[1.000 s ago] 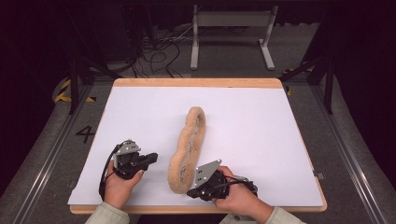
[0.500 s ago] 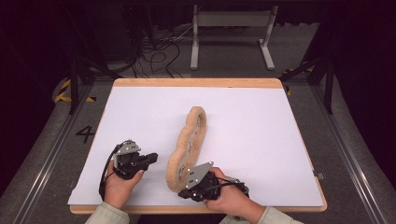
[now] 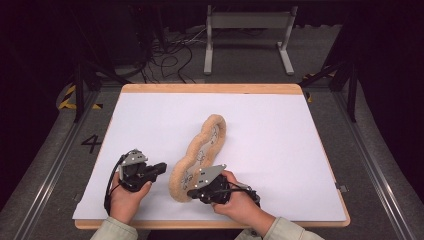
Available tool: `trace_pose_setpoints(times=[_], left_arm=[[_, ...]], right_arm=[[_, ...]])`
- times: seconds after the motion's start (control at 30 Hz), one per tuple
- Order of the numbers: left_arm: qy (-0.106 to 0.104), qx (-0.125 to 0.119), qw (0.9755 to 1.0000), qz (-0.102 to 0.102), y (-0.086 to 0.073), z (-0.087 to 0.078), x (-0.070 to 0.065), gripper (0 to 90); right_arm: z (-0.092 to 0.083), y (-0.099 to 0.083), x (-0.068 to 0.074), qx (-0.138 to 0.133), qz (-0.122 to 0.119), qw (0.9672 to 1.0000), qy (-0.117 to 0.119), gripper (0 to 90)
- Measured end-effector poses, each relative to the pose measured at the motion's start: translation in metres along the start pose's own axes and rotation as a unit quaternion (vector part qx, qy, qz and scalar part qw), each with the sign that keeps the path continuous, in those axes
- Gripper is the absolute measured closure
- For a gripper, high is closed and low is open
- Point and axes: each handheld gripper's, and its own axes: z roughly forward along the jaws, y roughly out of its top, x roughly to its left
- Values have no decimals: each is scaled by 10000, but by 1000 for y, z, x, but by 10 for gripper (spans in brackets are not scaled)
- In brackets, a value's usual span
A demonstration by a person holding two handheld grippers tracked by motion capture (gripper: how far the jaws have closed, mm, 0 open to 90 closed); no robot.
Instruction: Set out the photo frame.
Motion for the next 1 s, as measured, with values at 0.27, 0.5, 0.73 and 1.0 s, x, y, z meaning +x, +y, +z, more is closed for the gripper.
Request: trace_pose_setpoints(times=[0.27,0.5,0.73,1.0], left_arm=[[24,-250,9997,-57,-9,-22,-1,846],[11,-404,9988,-276,-18,-38,-7,764],[-341,-563,9974,-306,-20,-50,-22,637],[-648,-581,9960,-207,-25,-60,-41,536]], right_arm=[[10,5,4,-94,-187,9995,-246,900],[-4,1,-7,-193,76,9996,-171,892],[-33,-5,-30,-407,384,9971,-509,872],[-51,-13,-49,-541,655,9934,-773,869]])
